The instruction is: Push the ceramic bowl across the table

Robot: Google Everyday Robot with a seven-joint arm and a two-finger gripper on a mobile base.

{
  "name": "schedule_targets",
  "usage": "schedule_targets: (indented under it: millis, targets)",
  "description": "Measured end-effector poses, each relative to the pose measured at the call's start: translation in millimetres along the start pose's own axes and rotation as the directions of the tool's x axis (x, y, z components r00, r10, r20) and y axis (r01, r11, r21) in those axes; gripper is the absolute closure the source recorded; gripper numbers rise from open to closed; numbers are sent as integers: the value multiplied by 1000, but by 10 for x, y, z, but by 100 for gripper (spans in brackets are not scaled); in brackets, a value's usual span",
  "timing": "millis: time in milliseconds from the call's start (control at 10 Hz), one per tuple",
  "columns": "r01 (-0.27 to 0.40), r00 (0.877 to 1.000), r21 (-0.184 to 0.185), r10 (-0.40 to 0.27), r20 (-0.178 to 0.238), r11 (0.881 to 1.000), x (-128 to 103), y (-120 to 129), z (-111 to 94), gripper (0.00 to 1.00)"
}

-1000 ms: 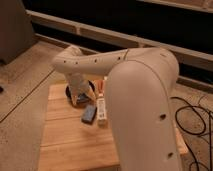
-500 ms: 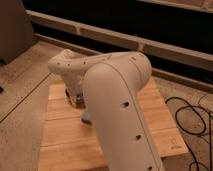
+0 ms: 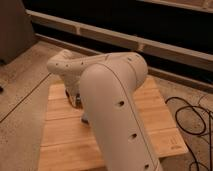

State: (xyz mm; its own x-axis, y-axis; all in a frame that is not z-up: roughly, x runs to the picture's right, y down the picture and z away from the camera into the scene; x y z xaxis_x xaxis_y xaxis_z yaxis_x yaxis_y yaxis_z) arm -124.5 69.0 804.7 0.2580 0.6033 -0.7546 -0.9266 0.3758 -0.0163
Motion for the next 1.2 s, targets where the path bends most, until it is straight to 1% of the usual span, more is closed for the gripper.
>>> schedule_targets:
  millis: [100,200,400,500,600,700,800,900,1000,1100,1200]
  targets:
    - [9,1000,28,-9,6,1000,16,-12,47,35]
    - [7,1000,38,-7,6,999,60,13,92,35]
    - [-28,999,57,29,-17,998,226,-20,241,35]
    - [-69,996,63,73,-48,996,372,-79,340,35]
    - [-104,992,57,108,-62,993,459,-126,406,35]
    - [-136,988,33,138,-64,990,510,-162,462,35]
    - [-153,987,2,152,-50,988,503,-185,486,35]
    - [-155,988,-26,154,-29,988,462,-198,486,35]
    - [-103,994,-59,105,34,993,315,-175,431,35]
    - [-48,996,-72,53,69,996,234,-114,381,35]
    - [23,995,-81,-15,98,996,163,-20,338,35]
